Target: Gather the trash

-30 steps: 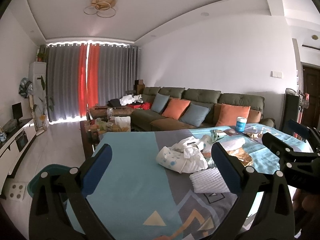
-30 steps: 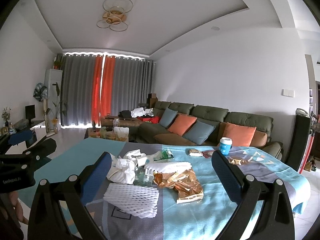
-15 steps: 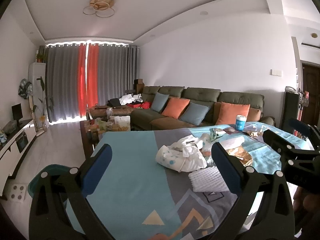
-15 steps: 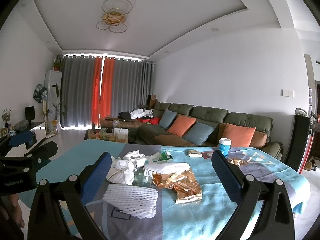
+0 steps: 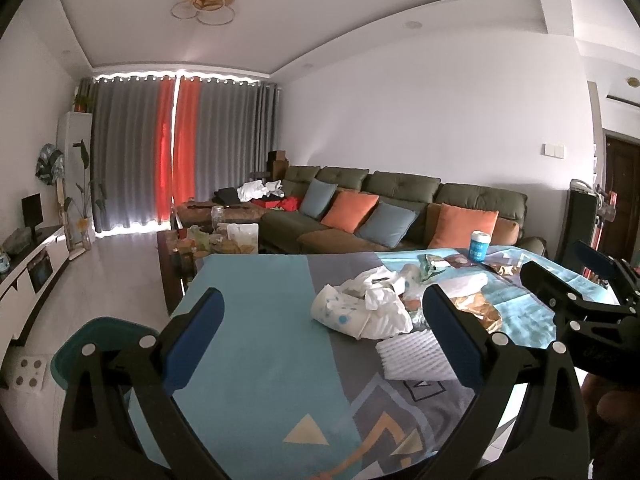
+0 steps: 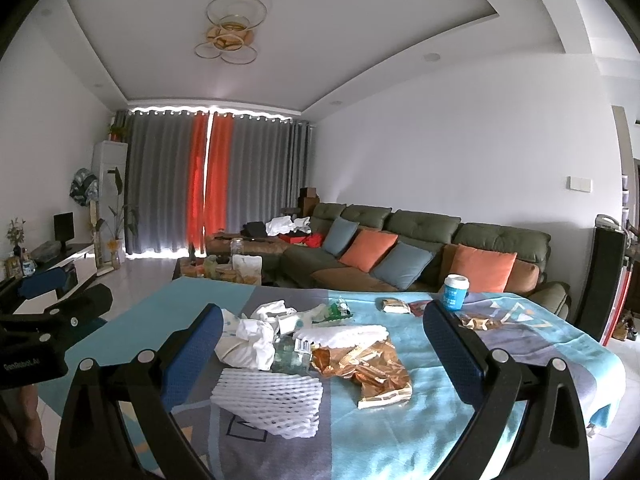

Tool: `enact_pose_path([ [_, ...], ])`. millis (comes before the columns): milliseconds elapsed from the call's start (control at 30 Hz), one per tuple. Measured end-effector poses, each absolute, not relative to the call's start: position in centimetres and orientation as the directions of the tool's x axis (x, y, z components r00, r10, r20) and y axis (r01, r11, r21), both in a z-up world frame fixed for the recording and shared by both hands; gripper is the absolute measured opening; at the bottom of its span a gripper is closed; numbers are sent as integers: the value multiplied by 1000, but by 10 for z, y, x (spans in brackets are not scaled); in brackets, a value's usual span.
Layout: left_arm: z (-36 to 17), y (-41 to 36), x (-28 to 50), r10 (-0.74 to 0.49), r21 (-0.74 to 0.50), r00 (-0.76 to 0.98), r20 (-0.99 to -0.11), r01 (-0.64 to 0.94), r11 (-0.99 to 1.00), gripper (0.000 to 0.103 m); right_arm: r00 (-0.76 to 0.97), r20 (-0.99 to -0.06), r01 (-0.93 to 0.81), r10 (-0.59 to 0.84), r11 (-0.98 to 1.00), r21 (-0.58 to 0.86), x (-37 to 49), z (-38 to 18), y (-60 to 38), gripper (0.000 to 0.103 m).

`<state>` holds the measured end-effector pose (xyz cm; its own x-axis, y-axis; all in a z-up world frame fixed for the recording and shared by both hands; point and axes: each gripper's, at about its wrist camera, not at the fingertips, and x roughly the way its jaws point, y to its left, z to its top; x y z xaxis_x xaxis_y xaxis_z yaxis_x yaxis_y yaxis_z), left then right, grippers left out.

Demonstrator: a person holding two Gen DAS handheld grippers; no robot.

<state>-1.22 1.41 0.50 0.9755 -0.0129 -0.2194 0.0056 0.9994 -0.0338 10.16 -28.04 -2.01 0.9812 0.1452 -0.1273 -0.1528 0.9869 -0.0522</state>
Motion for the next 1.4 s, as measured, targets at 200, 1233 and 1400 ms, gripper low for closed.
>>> enact_pose_path([
  [200, 6, 15, -9, -21, -51, 973, -230, 9, 999, 98, 979, -137, -158, 149, 986, -54, 104, -21, -278, 97],
  [1233, -18, 3, 39, -82, -42, 940, -332, 72, 997, 98, 965, -230, -139, 125, 989, -46, 143, -32, -291, 97],
  [1400, -34, -3, 60, -134, -72, 907, -400, 115, 991, 98, 957, -277, -115, 90, 990, -76, 165, -39, -300, 97],
])
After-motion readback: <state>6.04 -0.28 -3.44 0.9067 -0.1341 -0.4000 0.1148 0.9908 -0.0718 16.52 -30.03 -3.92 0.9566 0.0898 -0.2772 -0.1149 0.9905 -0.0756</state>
